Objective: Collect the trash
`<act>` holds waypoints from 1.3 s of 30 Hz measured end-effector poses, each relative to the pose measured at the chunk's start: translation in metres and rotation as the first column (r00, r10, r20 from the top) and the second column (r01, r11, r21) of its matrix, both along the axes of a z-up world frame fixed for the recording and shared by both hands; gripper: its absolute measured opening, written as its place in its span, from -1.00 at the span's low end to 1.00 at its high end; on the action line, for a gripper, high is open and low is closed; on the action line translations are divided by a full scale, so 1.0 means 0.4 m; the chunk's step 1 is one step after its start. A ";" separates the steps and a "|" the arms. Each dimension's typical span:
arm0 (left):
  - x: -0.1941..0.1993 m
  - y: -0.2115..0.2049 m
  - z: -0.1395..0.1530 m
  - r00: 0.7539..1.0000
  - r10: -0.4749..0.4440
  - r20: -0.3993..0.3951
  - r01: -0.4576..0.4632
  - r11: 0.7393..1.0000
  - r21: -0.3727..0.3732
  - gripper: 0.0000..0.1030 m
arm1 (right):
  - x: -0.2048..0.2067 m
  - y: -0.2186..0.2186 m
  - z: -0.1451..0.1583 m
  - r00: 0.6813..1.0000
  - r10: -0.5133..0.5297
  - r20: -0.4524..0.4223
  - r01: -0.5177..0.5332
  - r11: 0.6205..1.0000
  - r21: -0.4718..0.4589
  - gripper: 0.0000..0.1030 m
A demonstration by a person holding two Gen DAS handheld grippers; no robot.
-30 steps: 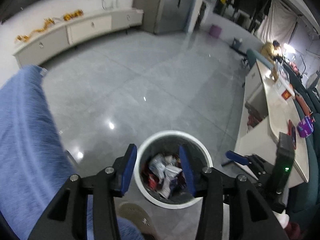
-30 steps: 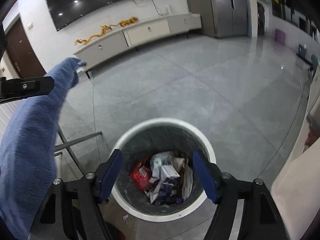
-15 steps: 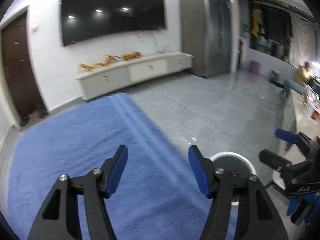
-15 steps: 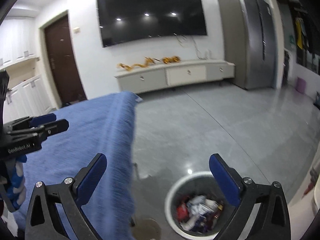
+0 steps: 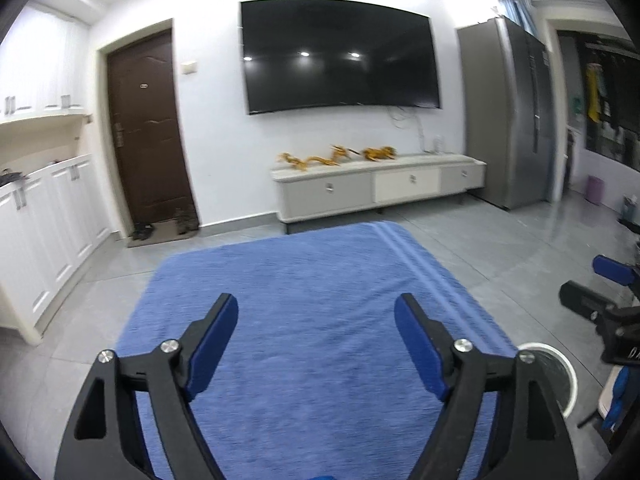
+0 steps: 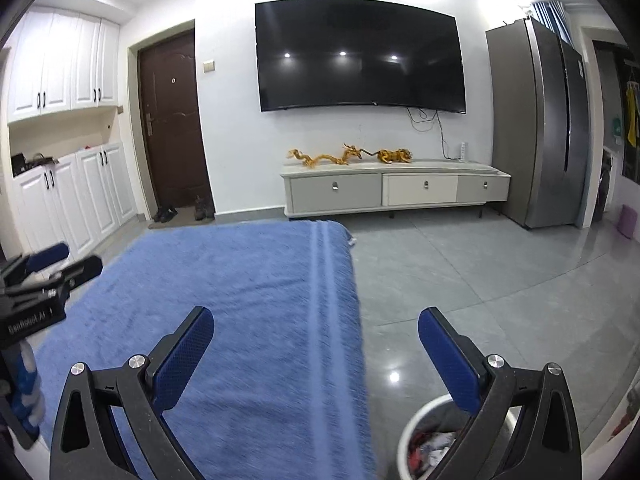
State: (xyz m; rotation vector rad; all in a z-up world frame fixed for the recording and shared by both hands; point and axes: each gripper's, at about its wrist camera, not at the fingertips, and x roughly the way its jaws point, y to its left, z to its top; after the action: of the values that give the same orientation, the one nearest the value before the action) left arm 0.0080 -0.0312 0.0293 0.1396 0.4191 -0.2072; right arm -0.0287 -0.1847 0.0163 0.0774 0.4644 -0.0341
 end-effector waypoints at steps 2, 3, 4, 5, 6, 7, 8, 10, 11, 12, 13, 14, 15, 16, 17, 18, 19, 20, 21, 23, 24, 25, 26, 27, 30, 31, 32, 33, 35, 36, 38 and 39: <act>0.001 0.033 0.002 0.999 0.033 0.008 -0.033 0.999 -0.010 0.68 | 0.008 0.017 0.009 1.000 0.009 0.008 -0.009 1.000 0.002 1.00; -0.008 0.060 0.004 0.999 0.052 0.012 -0.051 0.999 -0.016 0.73 | 0.012 0.027 0.013 1.000 0.011 0.015 -0.011 1.000 0.001 1.00; -0.011 0.077 0.006 0.997 0.073 0.021 -0.072 0.997 -0.024 0.83 | 0.017 0.036 0.017 1.000 0.009 0.021 -0.009 1.000 -0.003 1.00; -0.018 0.088 0.007 0.996 0.086 0.029 -0.085 0.996 -0.029 0.90 | 0.021 0.041 0.020 1.000 0.004 0.025 -0.004 1.000 -0.007 1.00; -0.023 0.103 0.009 0.994 0.101 0.040 -0.099 0.994 -0.037 0.93 | 0.025 0.049 0.021 1.000 -0.008 0.029 0.008 1.000 -0.014 1.00; -0.024 0.119 0.011 0.993 0.111 0.049 -0.109 0.993 -0.044 0.97 | 0.027 0.057 0.022 0.999 -0.024 0.035 0.025 0.999 -0.028 1.00; -0.039 0.131 0.012 0.991 0.120 0.055 -0.118 0.992 -0.049 0.99 | 0.031 0.068 0.024 0.998 -0.039 0.043 0.041 0.998 -0.050 1.00; -0.044 0.147 0.014 0.989 0.137 0.063 -0.134 0.990 -0.054 1.00 | 0.028 0.079 0.020 0.998 -0.040 0.048 0.043 0.997 -0.060 1.00; -0.044 0.155 0.014 0.987 0.144 0.064 -0.141 0.988 -0.056 1.00 | 0.033 0.085 0.019 0.998 -0.033 0.045 0.035 0.998 -0.055 1.00; -0.045 0.161 0.013 0.987 0.149 0.062 -0.146 0.988 -0.060 1.00 | 0.033 0.089 0.015 0.999 -0.030 0.043 0.032 0.998 -0.050 1.00; -0.045 0.167 0.012 0.986 0.153 0.060 -0.149 0.987 -0.063 1.00 | 0.036 0.093 0.012 0.999 -0.029 0.040 0.031 0.999 -0.045 1.00; -0.039 0.172 0.010 0.986 0.156 0.059 -0.152 0.986 -0.065 1.00 | 0.037 0.097 0.010 0.999 -0.025 0.038 0.026 0.999 -0.040 1.00; -0.040 0.180 0.009 0.985 0.160 0.059 -0.156 0.985 -0.066 1.00 | 0.040 0.102 0.007 0.999 -0.021 0.036 0.022 0.999 -0.041 1.00; -0.042 0.185 0.008 0.985 0.165 0.059 -0.161 0.985 -0.067 1.00 | 0.040 0.105 0.004 0.999 -0.023 0.036 0.024 0.999 -0.044 1.00; -0.037 0.191 0.007 0.984 0.168 0.058 -0.164 0.984 -0.066 1.00 | 0.044 0.108 0.001 0.999 -0.026 0.035 0.027 0.998 -0.048 1.00; -0.034 0.195 0.004 0.984 0.170 0.055 -0.166 0.984 -0.064 1.00 | 0.042 0.111 -0.003 0.999 -0.027 0.034 0.029 0.998 -0.049 1.00; -0.032 0.195 0.001 0.984 0.171 0.054 -0.168 0.984 -0.063 1.00 | 0.044 0.111 -0.006 0.999 -0.032 0.035 0.034 0.998 -0.049 1.00; -0.033 0.193 -0.002 0.983 0.173 0.054 -0.170 0.984 -0.060 1.00 | 0.041 0.110 -0.008 0.999 -0.039 0.038 0.040 0.998 -0.049 1.00; -0.031 0.193 -0.004 0.983 0.175 0.055 -0.172 0.983 -0.060 1.00 | 0.042 0.109 -0.009 0.998 -0.048 0.042 0.050 0.997 -0.050 1.00; -0.031 0.193 -0.007 0.982 0.180 0.058 -0.176 0.983 -0.060 1.00 | 0.045 0.102 -0.013 0.997 -0.061 0.047 0.064 0.997 -0.047 1.00; -0.030 0.192 -0.008 0.982 0.180 0.059 -0.177 0.982 -0.059 1.00 | 0.044 0.100 -0.015 0.997 -0.066 0.047 0.068 0.997 -0.045 1.00; -0.029 0.190 -0.008 0.982 0.180 0.060 -0.176 0.983 -0.058 1.00 | 0.045 0.096 -0.017 0.996 -0.072 0.047 0.074 0.996 -0.043 1.00; -0.029 0.188 -0.009 0.982 0.180 0.059 -0.177 0.983 -0.056 1.00 | 0.046 0.093 -0.019 0.996 -0.077 0.047 0.079 0.996 -0.043 1.00; -0.031 0.189 -0.009 0.982 0.180 0.058 -0.176 0.983 -0.058 1.00 | 0.046 0.089 -0.021 0.995 -0.082 0.048 0.084 0.996 -0.042 1.00; -0.025 0.185 -0.013 0.984 0.173 0.051 -0.171 0.984 -0.057 1.00 | 0.046 0.078 -0.025 0.995 -0.089 0.045 0.090 0.995 -0.032 1.00; -0.023 0.184 -0.014 0.984 0.172 0.049 -0.169 0.984 -0.055 1.00 | 0.046 0.075 -0.027 0.995 -0.094 0.045 0.095 0.995 -0.033 1.00; -0.021 0.182 -0.014 0.984 0.171 0.047 -0.169 0.984 -0.052 1.00 | 0.045 0.074 -0.028 0.994 -0.099 0.047 0.100 0.994 -0.034 1.00; -0.020 0.180 -0.015 0.984 0.171 0.046 -0.169 0.984 -0.051 1.00 | 0.042 0.073 -0.031 0.994 -0.101 0.048 0.103 0.994 -0.033 1.00; -0.017 0.178 -0.015 0.985 0.167 0.040 -0.165 0.985 -0.050 1.00 | 0.041 0.069 -0.031 0.994 -0.101 0.047 0.102 0.994 -0.026 1.00; -0.016 0.178 -0.015 0.986 0.165 0.038 -0.163 0.985 -0.050 1.00 | 0.041 0.067 -0.031 0.994 -0.101 0.046 0.102 0.994 -0.026 1.00; -0.015 0.175 -0.015 0.985 0.165 0.039 -0.163 0.985 -0.048 1.00 | 0.039 0.067 -0.031 0.994 -0.095 0.045 0.096 0.995 -0.025 1.00; -0.013 0.175 -0.016 0.986 0.164 0.039 -0.162 0.986 -0.047 1.00 | 0.038 0.067 -0.031 0.994 -0.095 0.046 0.096 0.995 -0.026 1.00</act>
State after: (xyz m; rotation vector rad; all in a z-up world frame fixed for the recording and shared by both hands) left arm 0.0026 0.0388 0.0228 0.0662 0.3807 -0.0516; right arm -0.0136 -0.1580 0.0037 0.0721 0.4153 -0.1328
